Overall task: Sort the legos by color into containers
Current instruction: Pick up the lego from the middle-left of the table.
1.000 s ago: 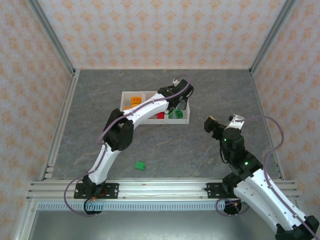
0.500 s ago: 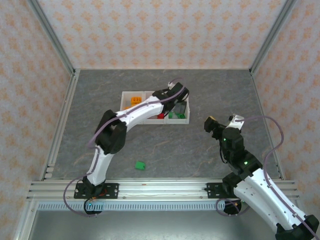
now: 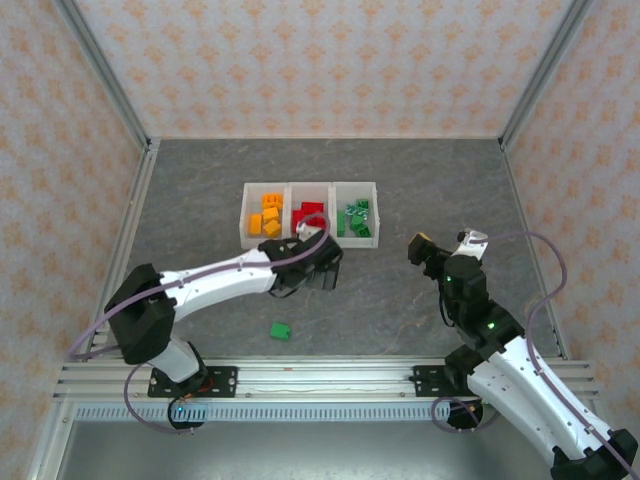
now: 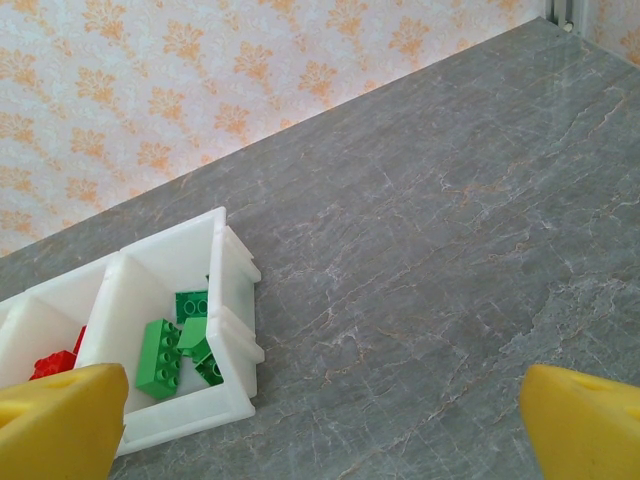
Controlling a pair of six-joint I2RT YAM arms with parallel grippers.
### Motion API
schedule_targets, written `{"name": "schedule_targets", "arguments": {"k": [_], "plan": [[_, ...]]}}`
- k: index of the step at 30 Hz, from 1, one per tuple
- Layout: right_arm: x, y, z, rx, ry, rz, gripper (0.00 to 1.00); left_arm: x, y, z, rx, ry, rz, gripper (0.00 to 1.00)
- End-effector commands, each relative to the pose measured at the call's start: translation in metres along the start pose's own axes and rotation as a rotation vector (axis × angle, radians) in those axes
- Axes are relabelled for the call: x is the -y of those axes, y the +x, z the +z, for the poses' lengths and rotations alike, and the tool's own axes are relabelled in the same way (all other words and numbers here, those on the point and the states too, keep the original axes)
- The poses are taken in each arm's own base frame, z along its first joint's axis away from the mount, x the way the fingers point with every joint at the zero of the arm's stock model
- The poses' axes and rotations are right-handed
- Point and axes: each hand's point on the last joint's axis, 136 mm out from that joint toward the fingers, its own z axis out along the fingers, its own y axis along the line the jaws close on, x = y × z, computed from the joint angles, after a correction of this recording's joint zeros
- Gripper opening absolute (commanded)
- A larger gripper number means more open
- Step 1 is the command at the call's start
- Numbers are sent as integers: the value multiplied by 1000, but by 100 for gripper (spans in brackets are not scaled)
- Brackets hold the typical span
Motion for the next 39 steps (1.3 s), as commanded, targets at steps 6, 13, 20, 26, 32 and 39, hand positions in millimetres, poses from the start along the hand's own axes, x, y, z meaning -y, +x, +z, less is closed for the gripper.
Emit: {"name": "schedule_targets", "arguments": {"k": [6,13,20,26,32,39], "plan": [[0,2,2,5,-4,18,100,-34,80,-11,-125,2,-164,99],[0,3,2,1,-7,17,100,-42,121,-7,-208,85,-236,96],[0,2,2,2,-7,17,100,-49,148,6,-289,50,-218,91],[0,2,2,3,-6,19,100,-46,155,17,-312,48,-197,83],[0,3,2,3,-7,19,100,-41,152,22,-312,48,-171,73],[0,2,2,4,-6,20,100,-31,142,22,-285,74,-156,52]]}}
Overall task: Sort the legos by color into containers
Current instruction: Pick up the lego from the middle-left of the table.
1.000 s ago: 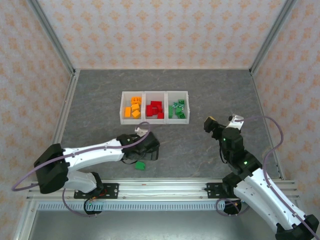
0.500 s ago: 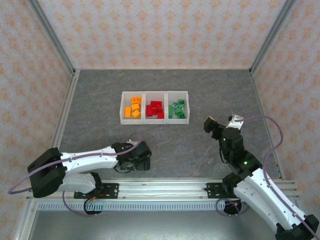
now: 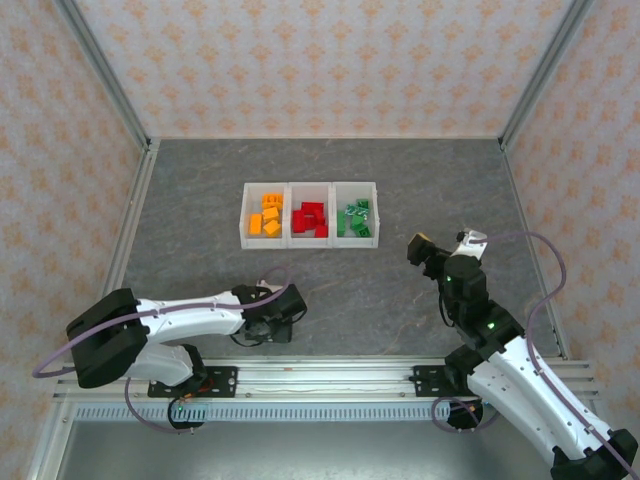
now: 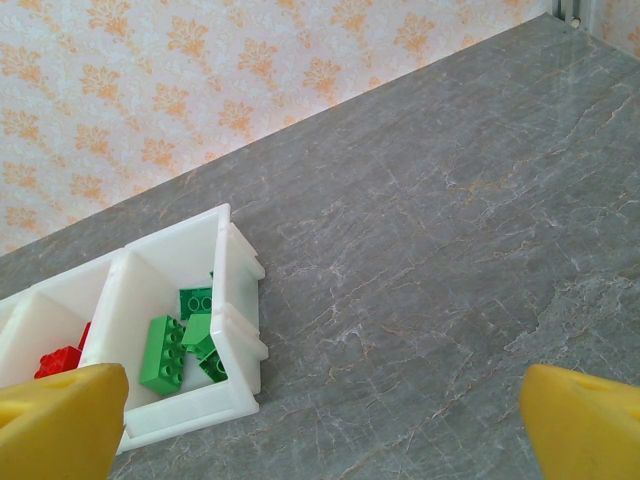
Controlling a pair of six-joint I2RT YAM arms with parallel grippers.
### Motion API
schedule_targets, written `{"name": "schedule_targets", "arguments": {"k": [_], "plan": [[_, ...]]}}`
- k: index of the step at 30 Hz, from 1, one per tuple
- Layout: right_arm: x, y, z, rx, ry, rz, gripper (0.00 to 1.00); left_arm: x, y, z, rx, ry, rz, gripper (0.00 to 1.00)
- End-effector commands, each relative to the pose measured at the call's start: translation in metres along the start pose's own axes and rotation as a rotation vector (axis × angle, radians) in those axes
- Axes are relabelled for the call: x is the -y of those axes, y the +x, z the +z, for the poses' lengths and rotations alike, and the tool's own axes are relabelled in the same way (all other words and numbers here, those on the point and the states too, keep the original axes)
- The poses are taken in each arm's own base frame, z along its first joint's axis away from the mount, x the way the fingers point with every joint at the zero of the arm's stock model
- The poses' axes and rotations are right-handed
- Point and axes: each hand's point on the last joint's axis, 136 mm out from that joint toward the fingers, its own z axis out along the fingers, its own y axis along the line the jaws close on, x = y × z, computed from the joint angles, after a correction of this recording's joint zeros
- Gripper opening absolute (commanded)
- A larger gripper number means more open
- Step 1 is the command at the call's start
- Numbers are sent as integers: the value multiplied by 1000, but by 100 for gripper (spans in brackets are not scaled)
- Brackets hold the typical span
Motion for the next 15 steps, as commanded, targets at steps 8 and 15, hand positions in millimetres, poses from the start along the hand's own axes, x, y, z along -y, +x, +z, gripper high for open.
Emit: {"name": "schedule_targets", "arguments": {"k": [8,15], "plan": [[2,1,2,9,6,18,100,42,-24,-13,78,143,11,34],[3,-1,1,14,11,19,100,79,-80,-60,262,173,56,32]]}}
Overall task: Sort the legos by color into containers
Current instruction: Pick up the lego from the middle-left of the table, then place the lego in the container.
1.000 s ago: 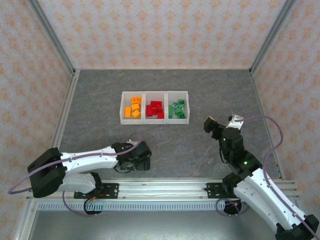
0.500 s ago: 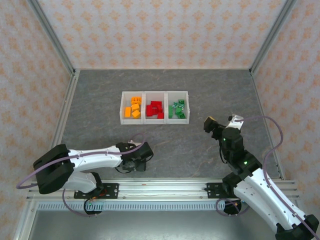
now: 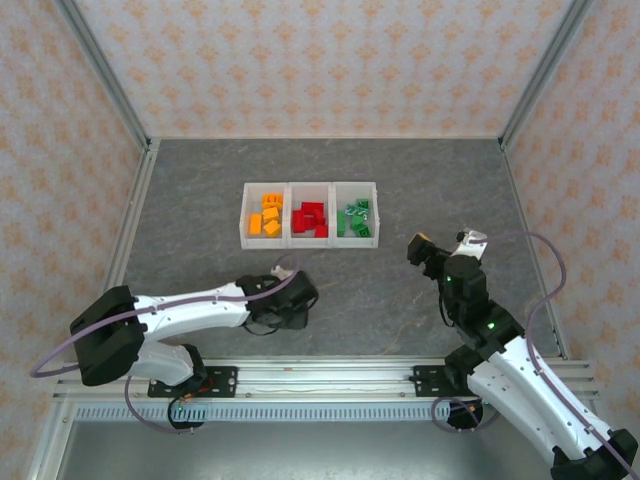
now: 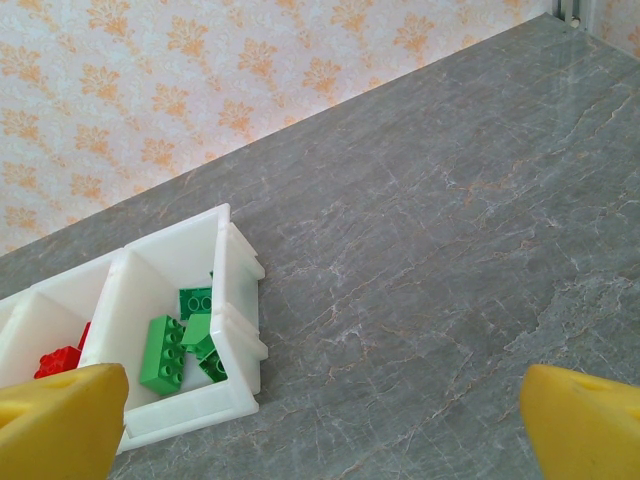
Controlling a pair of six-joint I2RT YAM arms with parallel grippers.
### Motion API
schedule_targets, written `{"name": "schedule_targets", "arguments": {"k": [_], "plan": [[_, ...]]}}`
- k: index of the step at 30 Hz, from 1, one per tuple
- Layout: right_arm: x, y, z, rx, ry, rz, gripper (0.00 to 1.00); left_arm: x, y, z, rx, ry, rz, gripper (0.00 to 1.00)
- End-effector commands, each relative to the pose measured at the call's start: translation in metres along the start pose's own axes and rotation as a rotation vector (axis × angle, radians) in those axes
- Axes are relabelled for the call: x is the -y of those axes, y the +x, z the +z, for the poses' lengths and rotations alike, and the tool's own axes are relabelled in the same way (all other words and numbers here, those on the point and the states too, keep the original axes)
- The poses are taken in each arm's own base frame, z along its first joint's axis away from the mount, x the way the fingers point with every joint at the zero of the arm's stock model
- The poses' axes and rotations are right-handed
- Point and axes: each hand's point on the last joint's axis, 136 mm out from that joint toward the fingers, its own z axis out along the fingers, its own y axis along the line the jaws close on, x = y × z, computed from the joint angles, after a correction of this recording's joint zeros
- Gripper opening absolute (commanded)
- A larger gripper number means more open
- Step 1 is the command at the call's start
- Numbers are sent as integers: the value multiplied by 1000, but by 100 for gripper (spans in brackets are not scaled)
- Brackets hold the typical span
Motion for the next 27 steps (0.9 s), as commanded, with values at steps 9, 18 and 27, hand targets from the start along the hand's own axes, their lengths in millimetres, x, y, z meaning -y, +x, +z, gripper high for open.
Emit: {"name": "schedule_targets", "arguments": {"k": [9,18,27], "plan": [[5,-5,-3,24,16,24,100,89,-173,-35,309,-24,131,33],[4,-6,-5,40,1,39,100,120,-257,9,308,-59,171,32],[4,-5,-5,39,-5,39,100,123,-292,39,315,-41,123,43]]}}
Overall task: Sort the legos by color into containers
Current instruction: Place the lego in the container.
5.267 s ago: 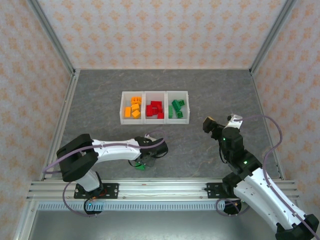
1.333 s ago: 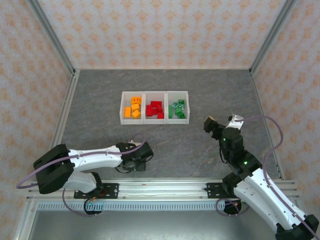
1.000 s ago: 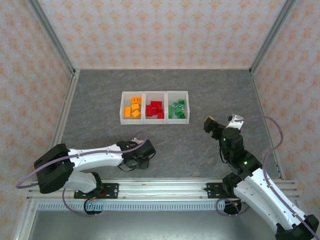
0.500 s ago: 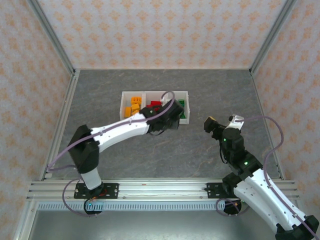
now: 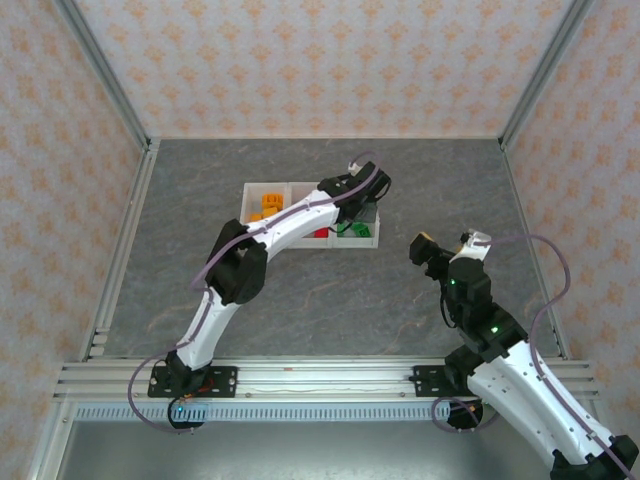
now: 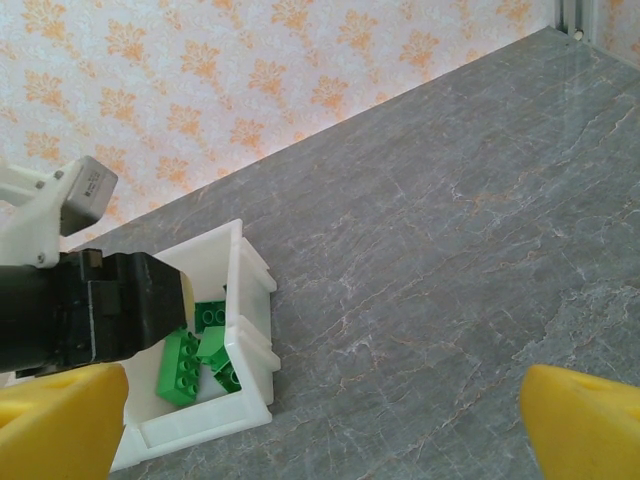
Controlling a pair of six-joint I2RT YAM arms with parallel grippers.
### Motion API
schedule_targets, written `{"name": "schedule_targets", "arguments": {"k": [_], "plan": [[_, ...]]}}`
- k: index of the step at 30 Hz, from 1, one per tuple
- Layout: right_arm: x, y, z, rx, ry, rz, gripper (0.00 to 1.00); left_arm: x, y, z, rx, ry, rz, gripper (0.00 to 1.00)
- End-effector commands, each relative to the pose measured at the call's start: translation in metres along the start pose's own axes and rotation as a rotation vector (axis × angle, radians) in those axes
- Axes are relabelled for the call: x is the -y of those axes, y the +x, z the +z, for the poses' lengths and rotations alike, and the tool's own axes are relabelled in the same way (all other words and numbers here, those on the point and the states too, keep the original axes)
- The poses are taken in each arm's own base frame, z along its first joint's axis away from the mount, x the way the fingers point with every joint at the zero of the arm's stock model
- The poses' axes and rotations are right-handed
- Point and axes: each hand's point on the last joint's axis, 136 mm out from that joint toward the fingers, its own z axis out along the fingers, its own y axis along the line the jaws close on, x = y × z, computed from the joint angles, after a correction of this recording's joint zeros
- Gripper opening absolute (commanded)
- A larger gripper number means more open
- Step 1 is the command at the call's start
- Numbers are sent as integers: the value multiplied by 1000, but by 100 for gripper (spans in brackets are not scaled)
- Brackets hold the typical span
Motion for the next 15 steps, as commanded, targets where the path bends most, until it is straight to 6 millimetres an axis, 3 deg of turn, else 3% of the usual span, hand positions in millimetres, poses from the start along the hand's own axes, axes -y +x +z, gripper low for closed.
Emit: {"name": "schedule_targets", "arguments": {"k": [1,8,11,15], "plan": [[5,3,2,9,14,14,100,-7,-16,-6,20,-7,-2,47],[5,5,3,7,16,13,100,-15,-31,-16,66,-17,-16,71],[4,5,3,3,8,12,100,-13,-39,-29,106,9,-14,80],[4,6,4,0,9,11,100,-26,-52,-57,185,-19,-22,93]]}}
